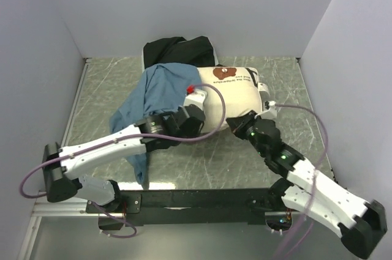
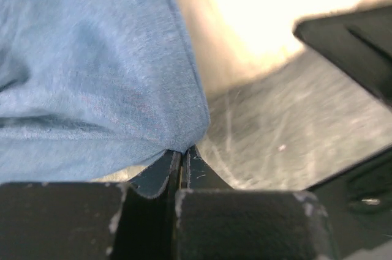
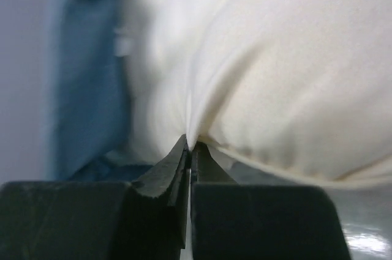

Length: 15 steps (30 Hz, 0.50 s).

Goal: Put the pillow into the pillowcase

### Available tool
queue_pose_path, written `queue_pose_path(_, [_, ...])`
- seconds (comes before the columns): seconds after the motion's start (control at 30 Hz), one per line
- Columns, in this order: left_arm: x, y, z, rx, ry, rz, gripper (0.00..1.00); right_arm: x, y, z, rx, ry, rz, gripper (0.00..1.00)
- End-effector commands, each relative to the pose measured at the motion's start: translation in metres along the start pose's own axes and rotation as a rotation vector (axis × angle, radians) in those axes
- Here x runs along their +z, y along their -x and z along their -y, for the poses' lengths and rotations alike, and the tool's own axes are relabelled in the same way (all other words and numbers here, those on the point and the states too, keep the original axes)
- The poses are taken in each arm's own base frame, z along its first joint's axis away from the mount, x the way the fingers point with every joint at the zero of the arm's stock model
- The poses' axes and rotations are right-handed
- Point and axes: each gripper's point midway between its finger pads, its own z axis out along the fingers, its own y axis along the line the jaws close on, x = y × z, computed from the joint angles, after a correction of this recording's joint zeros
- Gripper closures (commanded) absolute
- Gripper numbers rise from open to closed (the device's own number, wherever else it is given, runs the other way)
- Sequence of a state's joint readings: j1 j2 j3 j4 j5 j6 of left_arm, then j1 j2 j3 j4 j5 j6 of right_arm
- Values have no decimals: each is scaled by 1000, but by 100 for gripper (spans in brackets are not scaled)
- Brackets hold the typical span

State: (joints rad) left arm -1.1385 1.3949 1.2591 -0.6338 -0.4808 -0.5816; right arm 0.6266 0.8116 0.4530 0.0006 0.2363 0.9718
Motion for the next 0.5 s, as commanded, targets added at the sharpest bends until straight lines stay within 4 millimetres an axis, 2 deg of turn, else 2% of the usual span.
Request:
queue_pose_path(0.0, [-61, 87, 31, -93, -190, 199, 99, -60, 32, -95, -52, 257, 47, 100])
queue_pose_path(0.03, [-67, 95, 35, -97, -208, 214, 99, -65, 28, -100, -57, 265, 31, 100])
queue_pose_path(0.07, [-74, 105, 41, -109, -240, 229, 99, -74, 19, -114, -63, 307, 1, 100])
queue_pose_path(0.1, [-86, 121, 45, -129, -275, 266, 99, -73, 18, -115, -69, 295, 4, 100])
queue_pose_path(0.2, [-101, 133, 54, -176, -341, 288, 98, -62, 3, -106, -105, 241, -24, 100])
queue_pose_path(0.3, [-96, 121, 59, -268, -366, 255, 99, -48, -13, -88, -126, 185, -47, 100])
queue_pose_path(0.33, [-93, 114, 63, -288, -390, 244, 99, -47, -20, -93, -115, 213, -70, 100])
queue_pose_path(0.37, [-83, 97, 66, -312, -397, 212, 99, -45, -28, -91, -113, 221, -96, 100])
queue_pose_path(0.43, [-79, 93, 67, -344, -399, 218, 99, -46, -49, -96, -148, 233, -150, 100])
queue_pose_path(0.47, [-76, 92, 64, -341, -376, 215, 99, -47, -44, -103, -168, 226, -124, 100])
